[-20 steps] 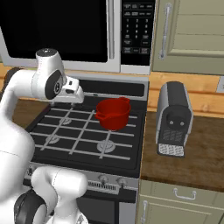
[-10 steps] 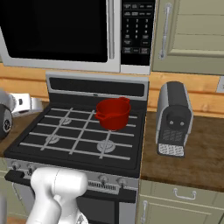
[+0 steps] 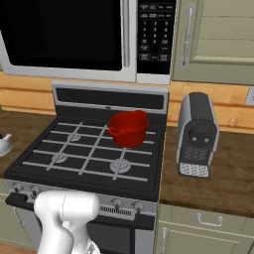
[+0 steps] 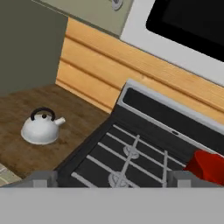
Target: Pick the kettle from the counter and place it on a stove burner. Then turn the burner on.
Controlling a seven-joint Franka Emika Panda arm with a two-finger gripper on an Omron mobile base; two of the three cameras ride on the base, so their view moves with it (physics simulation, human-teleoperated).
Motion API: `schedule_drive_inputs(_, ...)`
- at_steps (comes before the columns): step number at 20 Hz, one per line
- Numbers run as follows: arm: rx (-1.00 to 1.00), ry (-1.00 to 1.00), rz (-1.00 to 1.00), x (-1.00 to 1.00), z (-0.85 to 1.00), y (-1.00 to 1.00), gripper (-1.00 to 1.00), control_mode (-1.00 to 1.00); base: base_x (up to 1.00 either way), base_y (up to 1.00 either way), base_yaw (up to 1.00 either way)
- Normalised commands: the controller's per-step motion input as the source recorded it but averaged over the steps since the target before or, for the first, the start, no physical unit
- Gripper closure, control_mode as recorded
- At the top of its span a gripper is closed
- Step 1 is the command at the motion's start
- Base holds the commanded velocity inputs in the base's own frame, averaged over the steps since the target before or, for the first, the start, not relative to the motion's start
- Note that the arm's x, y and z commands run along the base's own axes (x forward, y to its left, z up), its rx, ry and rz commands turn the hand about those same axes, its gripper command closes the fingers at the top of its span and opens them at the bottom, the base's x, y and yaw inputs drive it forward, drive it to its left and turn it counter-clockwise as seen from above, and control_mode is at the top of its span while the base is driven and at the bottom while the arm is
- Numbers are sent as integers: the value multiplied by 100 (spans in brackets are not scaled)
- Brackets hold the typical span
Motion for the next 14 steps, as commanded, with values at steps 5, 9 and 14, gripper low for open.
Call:
schedule_drive_inputs(5,0,-6,5,-3,30,100,-100,-100,0,0,0)
schedule_drive_inputs(9,21,15,0,31,11,62,-100,-100,0,0,0)
schedule_drive_inputs(14,20,68,-7,40,-17,7,-100,-100,0,0,0)
